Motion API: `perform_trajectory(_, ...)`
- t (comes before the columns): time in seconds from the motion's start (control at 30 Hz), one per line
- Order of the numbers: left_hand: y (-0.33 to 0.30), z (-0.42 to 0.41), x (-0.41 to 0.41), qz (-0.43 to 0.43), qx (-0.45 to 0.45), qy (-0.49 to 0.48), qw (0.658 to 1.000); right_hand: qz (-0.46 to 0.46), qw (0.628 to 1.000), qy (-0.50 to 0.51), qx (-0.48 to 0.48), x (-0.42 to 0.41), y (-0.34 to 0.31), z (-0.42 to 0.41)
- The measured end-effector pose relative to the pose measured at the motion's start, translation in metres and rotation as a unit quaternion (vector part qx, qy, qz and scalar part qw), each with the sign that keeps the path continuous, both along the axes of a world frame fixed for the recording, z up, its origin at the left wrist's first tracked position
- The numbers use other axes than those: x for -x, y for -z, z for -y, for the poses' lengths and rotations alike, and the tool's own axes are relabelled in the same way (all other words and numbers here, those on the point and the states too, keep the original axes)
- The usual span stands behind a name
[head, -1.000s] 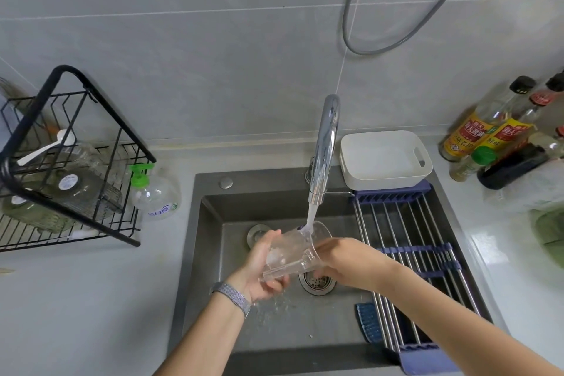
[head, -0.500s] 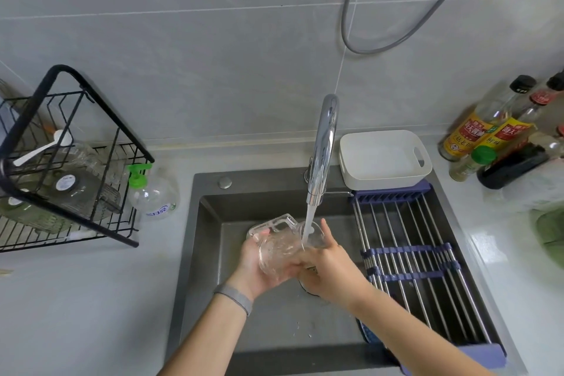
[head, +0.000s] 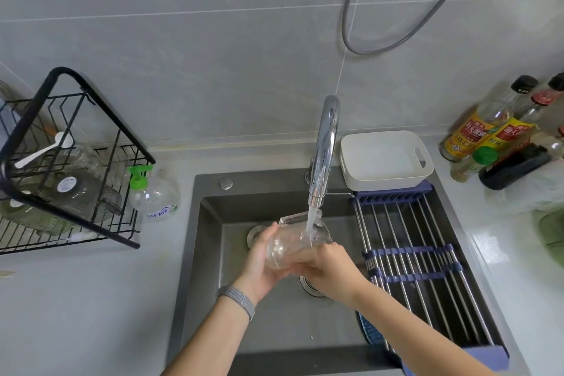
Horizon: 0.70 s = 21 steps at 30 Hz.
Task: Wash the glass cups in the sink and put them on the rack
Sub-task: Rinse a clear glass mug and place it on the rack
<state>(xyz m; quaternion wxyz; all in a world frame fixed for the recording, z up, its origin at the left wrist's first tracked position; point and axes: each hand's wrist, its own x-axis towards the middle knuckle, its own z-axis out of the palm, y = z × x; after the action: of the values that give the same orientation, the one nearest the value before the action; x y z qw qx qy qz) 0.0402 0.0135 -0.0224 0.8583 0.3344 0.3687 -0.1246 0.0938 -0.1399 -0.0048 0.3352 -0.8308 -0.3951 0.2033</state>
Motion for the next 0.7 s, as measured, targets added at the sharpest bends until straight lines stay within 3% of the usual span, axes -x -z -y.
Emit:
perform_trajectory(0.17,0.003,0.003,-0.003,-0.045,0.021,0.028,0.998,0.016,0.996,-0.071,0.044,0.003,-0.003,0.002)
perform_trajectory(0.3,0.003,-0.005,0.000,-0.091,0.044,0.015,0.995,0.147,0.977,-0.148,0.047,-0.023,-0.009,0.014)
perform_trajectory(0.4,0.005,-0.008,0.002,-0.103,0.068,0.001,0.992,0.124,0.979,-0.155,0.056,-0.034,-0.013,0.015)
perform_trajectory(0.53,-0.001,-0.009,0.009,-0.039,0.101,-0.016,0.994,0.069,0.991,-0.113,0.008,-0.020,-0.009,0.007)
perform_trajectory(0.7,0.000,-0.013,0.016,0.021,0.094,-0.040,0.995,0.034,0.997,0.035,-0.062,0.006,0.000,-0.002)
